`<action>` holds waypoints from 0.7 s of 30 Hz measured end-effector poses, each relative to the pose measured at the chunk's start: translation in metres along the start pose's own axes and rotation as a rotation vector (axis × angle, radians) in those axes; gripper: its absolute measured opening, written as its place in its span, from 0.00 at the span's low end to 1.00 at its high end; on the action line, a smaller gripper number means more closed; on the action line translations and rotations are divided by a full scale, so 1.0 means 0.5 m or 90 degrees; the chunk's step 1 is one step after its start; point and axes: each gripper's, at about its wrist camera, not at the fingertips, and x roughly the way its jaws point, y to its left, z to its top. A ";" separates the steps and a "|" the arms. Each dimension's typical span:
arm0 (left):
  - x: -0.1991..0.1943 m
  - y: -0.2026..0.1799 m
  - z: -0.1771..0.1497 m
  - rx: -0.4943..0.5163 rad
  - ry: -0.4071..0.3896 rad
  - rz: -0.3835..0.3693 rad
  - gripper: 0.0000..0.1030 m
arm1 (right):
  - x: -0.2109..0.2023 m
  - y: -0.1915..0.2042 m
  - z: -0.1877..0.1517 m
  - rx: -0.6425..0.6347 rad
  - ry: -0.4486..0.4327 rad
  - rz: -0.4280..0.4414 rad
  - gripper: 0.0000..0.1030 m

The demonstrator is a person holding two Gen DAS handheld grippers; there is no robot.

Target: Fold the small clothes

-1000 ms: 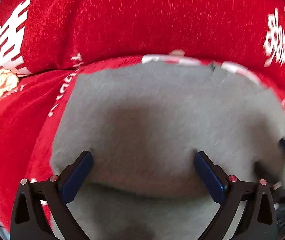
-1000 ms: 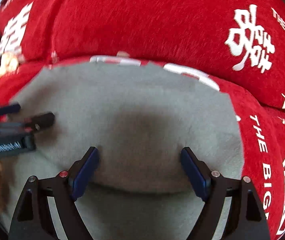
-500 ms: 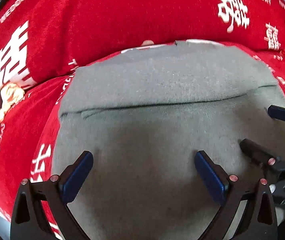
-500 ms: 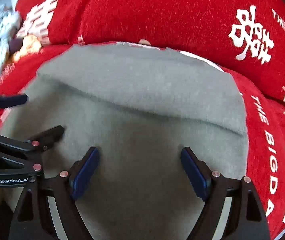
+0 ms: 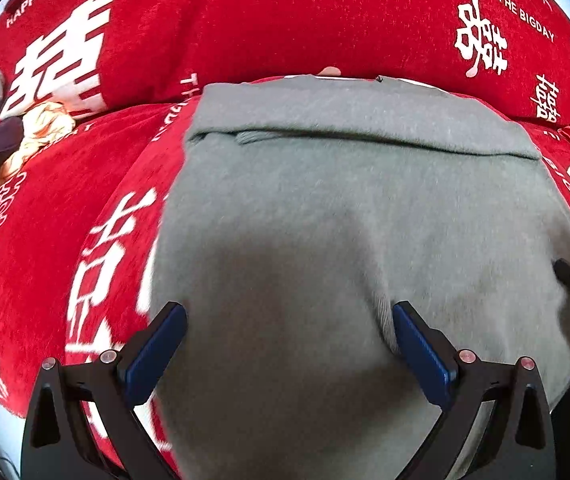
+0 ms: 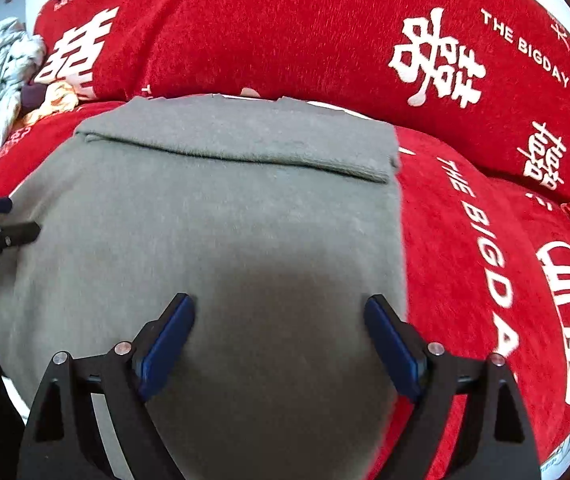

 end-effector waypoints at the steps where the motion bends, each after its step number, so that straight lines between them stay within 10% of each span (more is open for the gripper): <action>1: -0.007 0.004 -0.005 -0.005 -0.001 0.000 0.99 | -0.008 -0.001 -0.004 -0.007 0.003 -0.014 0.87; 11: -0.029 -0.050 -0.058 0.017 0.007 0.029 0.99 | -0.029 0.146 -0.027 -0.127 -0.008 0.034 0.87; 21: -0.066 0.048 -0.114 -0.057 0.032 0.007 1.00 | -0.070 0.026 -0.110 -0.053 0.007 0.013 0.90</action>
